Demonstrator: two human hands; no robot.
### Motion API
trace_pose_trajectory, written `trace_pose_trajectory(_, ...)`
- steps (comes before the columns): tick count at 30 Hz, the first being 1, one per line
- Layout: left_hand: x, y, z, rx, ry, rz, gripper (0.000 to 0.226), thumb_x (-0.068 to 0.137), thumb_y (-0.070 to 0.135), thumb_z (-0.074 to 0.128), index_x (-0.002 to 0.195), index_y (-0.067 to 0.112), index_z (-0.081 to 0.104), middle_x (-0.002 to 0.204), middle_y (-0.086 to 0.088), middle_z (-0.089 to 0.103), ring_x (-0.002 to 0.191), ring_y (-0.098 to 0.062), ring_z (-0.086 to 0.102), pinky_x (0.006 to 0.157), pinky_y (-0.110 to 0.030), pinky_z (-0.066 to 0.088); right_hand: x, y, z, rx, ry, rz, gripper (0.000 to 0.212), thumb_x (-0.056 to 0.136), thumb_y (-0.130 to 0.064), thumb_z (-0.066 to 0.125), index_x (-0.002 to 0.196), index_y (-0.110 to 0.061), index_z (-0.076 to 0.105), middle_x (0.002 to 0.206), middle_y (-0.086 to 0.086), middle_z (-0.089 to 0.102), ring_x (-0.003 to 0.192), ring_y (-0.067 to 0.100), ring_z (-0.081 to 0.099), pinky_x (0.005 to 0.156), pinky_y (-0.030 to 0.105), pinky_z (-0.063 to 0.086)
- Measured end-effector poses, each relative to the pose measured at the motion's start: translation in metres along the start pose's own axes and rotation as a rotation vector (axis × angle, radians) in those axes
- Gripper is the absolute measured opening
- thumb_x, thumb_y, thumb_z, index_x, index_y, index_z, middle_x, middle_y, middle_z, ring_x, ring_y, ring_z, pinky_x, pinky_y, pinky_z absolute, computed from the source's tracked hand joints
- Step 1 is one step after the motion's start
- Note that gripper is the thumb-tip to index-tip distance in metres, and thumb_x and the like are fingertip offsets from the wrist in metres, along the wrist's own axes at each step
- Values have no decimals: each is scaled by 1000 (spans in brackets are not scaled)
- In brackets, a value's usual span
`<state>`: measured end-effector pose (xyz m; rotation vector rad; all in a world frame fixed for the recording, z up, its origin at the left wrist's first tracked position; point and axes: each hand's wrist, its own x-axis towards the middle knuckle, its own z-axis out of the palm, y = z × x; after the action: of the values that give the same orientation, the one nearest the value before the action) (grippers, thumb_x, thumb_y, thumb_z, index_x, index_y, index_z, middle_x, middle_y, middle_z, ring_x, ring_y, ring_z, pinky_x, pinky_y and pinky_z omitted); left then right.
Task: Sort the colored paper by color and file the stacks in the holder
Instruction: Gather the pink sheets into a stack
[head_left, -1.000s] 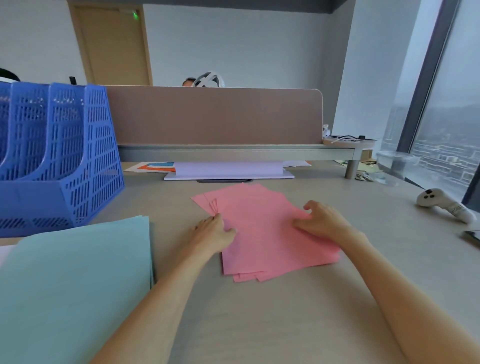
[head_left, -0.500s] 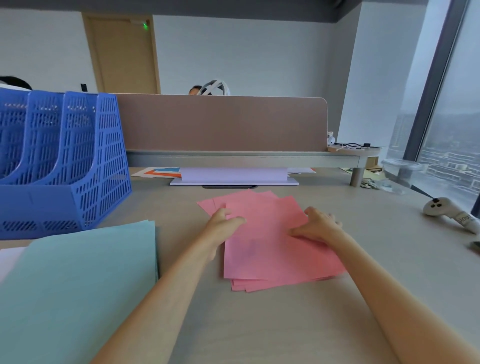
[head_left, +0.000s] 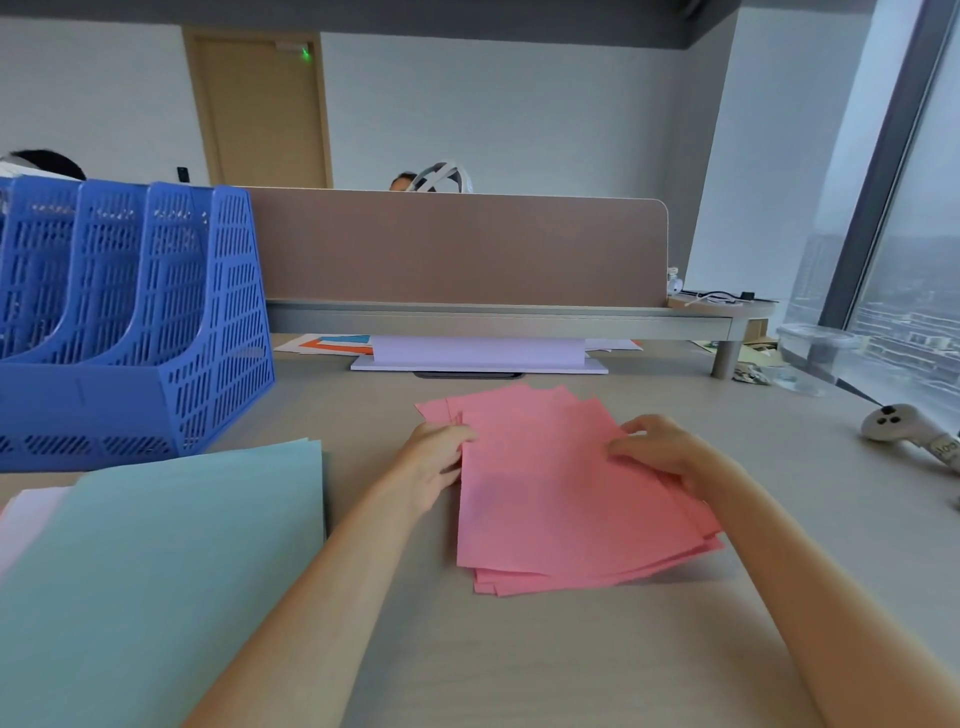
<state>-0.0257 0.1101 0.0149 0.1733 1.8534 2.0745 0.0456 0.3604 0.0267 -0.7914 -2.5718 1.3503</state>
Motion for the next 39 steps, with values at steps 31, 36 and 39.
trace_pose_trajectory(31, 3, -9, 5, 244, 122, 97, 35, 89, 25, 63, 118, 12, 49, 112, -5, 61, 100, -21, 60, 85, -32, 48, -12, 4, -4, 269, 68, -383, 9, 96, -11, 53, 98, -11, 62, 88, 4, 64, 74, 17, 60, 57, 28, 49)
trace_pose_trajectory(36, -19, 22, 13, 125, 158, 242, 25, 90, 23, 61, 113, 14, 57, 103, -4, 67, 90, -19, 63, 81, -35, 51, -33, -13, -7, 421, 180, -520, 8, 97, -19, 56, 103, -16, 59, 98, -1, 66, 83, 7, 61, 77, 31, 54)
trace_pose_trajectory(39, -42, 54, 18, 102, 170, 428, 19, 90, 14, 58, 109, 12, 56, 101, -8, 67, 86, -19, 61, 82, -38, 51, -55, -34, -22, 475, 259, -629, 7, 97, -15, 55, 97, -22, 58, 89, -11, 64, 73, -9, 59, 66, 16, 49)
